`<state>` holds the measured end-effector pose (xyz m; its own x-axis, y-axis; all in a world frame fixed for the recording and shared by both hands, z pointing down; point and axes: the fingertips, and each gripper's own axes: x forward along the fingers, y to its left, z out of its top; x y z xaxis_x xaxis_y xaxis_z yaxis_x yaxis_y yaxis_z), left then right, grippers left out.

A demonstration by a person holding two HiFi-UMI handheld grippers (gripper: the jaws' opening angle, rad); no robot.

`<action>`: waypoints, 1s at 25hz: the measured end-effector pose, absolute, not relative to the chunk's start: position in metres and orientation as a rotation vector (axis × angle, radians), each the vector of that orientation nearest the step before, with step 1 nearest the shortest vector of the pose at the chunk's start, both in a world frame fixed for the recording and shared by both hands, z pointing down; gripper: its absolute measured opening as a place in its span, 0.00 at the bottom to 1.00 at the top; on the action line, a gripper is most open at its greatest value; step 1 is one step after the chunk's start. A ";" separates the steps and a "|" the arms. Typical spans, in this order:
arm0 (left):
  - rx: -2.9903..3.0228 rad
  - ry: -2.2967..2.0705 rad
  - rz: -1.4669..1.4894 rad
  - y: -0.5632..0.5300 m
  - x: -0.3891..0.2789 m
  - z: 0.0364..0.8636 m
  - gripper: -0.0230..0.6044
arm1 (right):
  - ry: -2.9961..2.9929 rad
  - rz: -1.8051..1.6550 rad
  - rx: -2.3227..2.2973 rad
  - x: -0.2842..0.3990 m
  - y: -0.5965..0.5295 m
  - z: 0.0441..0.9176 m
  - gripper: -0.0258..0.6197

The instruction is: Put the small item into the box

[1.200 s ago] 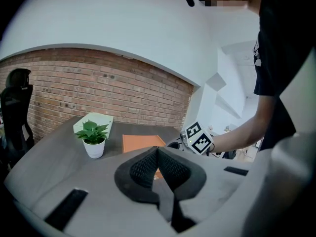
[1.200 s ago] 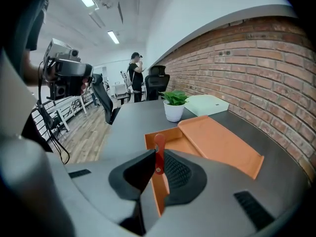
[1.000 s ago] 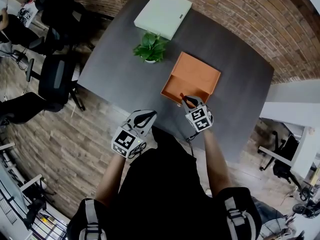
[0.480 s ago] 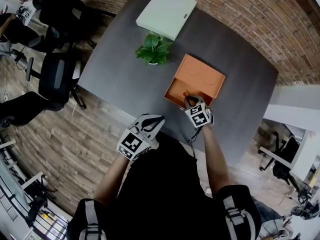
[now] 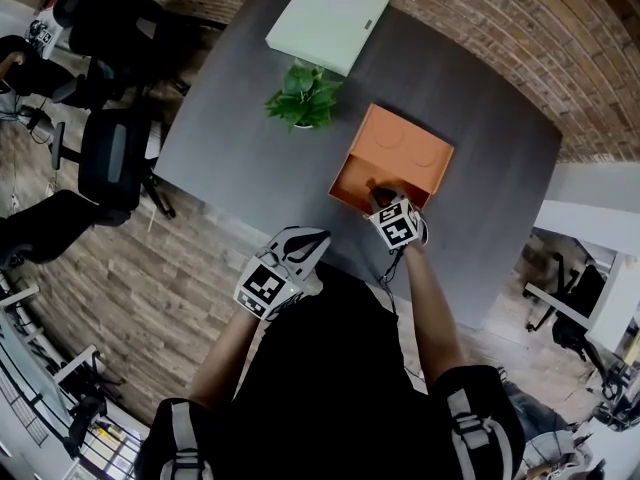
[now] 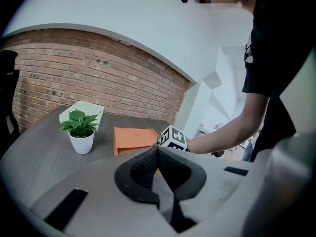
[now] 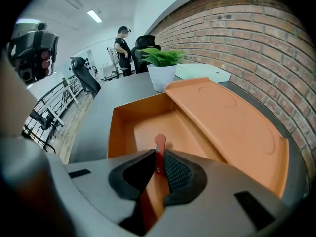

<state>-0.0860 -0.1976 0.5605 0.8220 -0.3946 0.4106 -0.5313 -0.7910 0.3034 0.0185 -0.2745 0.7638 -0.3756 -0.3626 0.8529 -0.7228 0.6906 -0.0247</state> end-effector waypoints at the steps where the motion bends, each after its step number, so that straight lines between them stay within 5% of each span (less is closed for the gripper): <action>1: 2.596 -0.692 0.461 -0.199 -0.086 0.561 0.07 | -1.989 0.505 0.835 0.019 -0.274 0.765 0.14; 25: 2.601 -0.716 0.491 -0.199 -0.089 0.557 0.07 | -1.991 0.518 0.787 0.018 -0.273 0.778 0.21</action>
